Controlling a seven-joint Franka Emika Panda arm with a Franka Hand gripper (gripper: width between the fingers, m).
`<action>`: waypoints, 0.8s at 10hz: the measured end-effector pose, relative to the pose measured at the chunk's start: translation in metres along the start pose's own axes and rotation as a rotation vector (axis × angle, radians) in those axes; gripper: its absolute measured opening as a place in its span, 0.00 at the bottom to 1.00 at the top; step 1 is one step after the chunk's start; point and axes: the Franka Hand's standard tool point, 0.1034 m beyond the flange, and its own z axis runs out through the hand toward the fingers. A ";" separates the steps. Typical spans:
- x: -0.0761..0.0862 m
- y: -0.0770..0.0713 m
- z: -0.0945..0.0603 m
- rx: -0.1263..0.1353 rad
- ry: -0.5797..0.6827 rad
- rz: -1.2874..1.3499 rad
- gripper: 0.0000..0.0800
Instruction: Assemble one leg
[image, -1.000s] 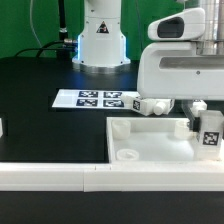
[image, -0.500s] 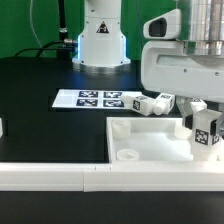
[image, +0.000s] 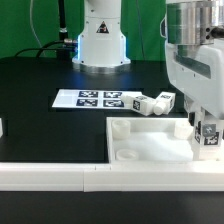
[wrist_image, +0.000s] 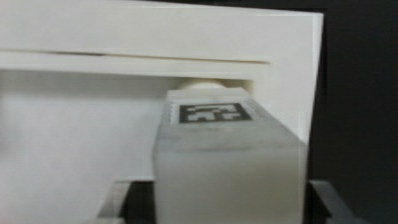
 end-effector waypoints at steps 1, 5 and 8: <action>-0.002 0.001 0.001 -0.002 0.000 0.082 0.36; -0.003 0.002 0.001 -0.002 0.001 0.226 0.36; -0.003 0.002 0.001 -0.002 0.004 0.263 0.36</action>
Offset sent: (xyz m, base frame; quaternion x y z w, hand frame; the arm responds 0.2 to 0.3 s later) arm -0.0006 -0.0039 -0.0056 0.0017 0.0034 0.1811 0.9835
